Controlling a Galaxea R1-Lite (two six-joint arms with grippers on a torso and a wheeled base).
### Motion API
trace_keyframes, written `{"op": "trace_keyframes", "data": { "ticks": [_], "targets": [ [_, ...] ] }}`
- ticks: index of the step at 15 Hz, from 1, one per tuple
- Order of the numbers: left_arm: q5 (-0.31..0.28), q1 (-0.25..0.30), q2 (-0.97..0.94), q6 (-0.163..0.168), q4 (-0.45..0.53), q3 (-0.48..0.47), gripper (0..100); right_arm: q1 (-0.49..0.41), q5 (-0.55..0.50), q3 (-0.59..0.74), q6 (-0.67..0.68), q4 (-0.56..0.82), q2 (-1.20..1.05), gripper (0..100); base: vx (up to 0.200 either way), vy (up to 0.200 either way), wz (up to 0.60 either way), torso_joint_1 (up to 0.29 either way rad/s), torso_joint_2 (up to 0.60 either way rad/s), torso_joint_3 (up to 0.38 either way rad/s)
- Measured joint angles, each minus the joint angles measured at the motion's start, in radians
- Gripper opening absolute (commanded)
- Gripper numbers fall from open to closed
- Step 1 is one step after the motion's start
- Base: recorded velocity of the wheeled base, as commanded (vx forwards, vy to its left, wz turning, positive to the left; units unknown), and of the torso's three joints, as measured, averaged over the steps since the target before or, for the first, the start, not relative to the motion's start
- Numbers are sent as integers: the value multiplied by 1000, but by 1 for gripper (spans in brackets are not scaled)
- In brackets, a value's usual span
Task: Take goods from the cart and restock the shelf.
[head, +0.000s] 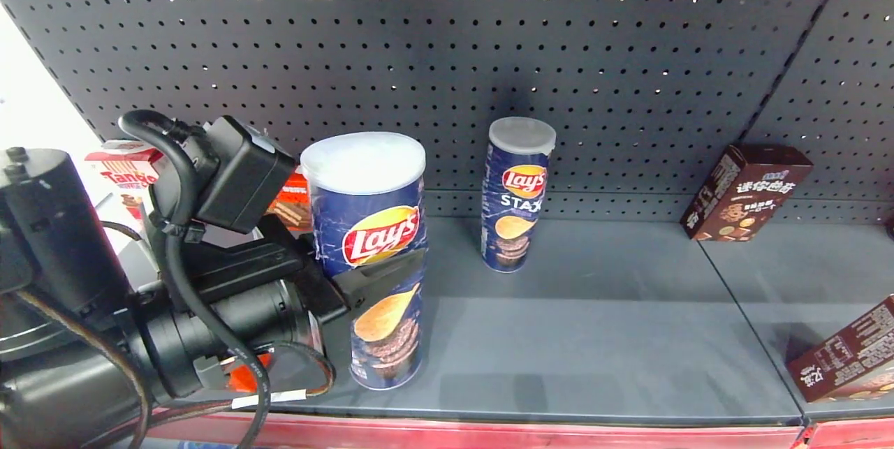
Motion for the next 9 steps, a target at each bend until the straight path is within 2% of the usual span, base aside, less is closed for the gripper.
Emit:
{"op": "trace_keyframes", "data": {
  "ticks": [3, 6, 9],
  "targets": [
    [26, -2, 3, -1, -29, 4, 0, 99, 21, -65, -15, -183, 266, 100, 0, 0, 0, 0, 0, 0],
    [71, -2, 1, -3, -33, -8, 0, 153, 53, -123, -26, -347, 523, 100, 0, 0, 0, 0, 0, 0],
    [83, -3, -3, -5, -33, -4, 0, 158, 182, -225, -89, -446, 747, 100, 0, 0, 0, 0, 0, 0]
  ]
}}
